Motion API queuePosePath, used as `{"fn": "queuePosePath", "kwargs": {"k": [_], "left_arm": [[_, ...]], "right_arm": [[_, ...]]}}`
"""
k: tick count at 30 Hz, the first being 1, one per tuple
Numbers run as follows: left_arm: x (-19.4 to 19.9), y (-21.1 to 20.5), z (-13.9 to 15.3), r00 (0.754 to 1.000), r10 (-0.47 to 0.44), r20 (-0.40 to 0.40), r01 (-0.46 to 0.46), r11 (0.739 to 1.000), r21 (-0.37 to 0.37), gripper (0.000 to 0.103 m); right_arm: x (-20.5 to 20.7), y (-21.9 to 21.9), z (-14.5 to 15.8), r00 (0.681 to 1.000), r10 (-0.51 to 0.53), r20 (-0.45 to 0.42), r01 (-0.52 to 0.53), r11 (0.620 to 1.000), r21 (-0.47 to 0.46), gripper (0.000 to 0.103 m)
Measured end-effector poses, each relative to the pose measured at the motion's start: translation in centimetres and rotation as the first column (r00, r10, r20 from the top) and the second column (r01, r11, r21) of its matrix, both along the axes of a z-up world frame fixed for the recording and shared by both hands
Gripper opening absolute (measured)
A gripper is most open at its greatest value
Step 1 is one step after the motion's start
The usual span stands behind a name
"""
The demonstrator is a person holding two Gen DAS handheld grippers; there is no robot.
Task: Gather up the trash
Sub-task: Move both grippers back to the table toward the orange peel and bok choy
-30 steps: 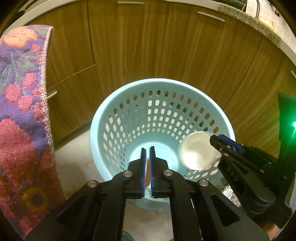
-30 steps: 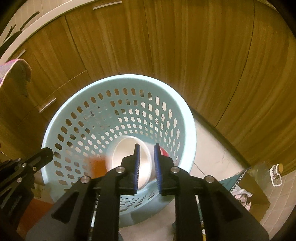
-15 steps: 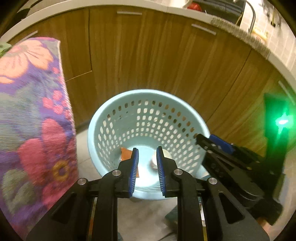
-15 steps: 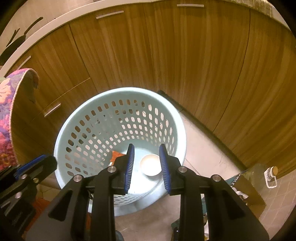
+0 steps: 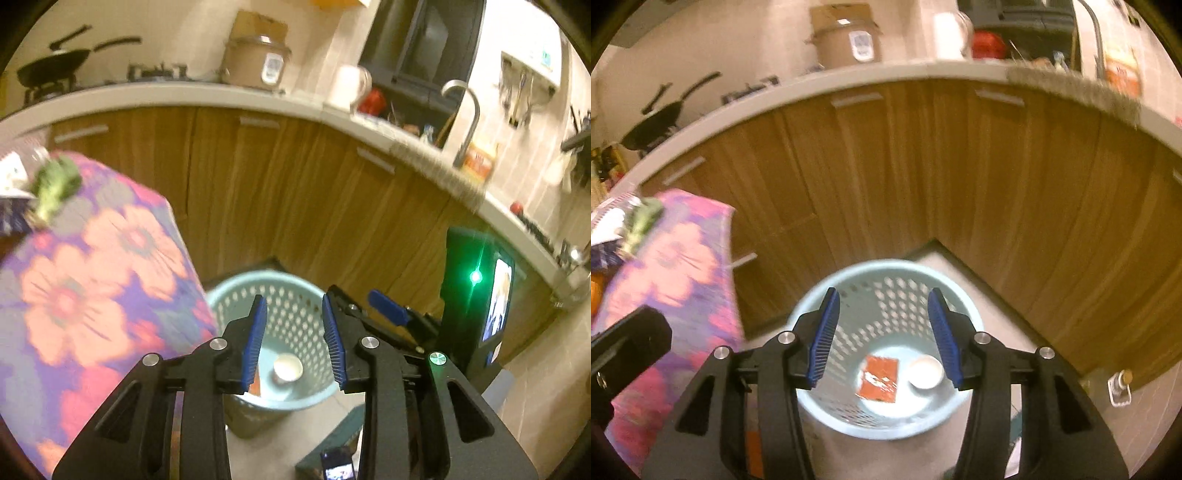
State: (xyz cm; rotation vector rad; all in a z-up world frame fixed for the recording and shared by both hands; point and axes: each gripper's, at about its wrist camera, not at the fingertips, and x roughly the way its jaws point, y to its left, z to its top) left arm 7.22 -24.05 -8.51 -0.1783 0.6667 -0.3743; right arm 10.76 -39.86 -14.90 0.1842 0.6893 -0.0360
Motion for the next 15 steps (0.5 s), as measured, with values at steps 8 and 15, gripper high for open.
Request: {"fn": "queuePosePath", "kwargs": {"k": [8, 15], "left_arm": [[-2.3, 7.9, 6.5, 0.993, 0.057, 0.107, -0.054, 0.998, -0.031, 0.045], [-4.7, 17.5, 10.5, 0.974, 0.133, 0.185, -0.141, 0.989, 0.034, 0.051]], "right_arm": [[-1.4, 8.4, 7.6, 0.986, 0.119, 0.117, -0.122, 0.992, 0.02, 0.046], [-1.0, 17.3, 10.6, 0.958, 0.265, 0.111, -0.262, 0.964, -0.047, 0.046]]}}
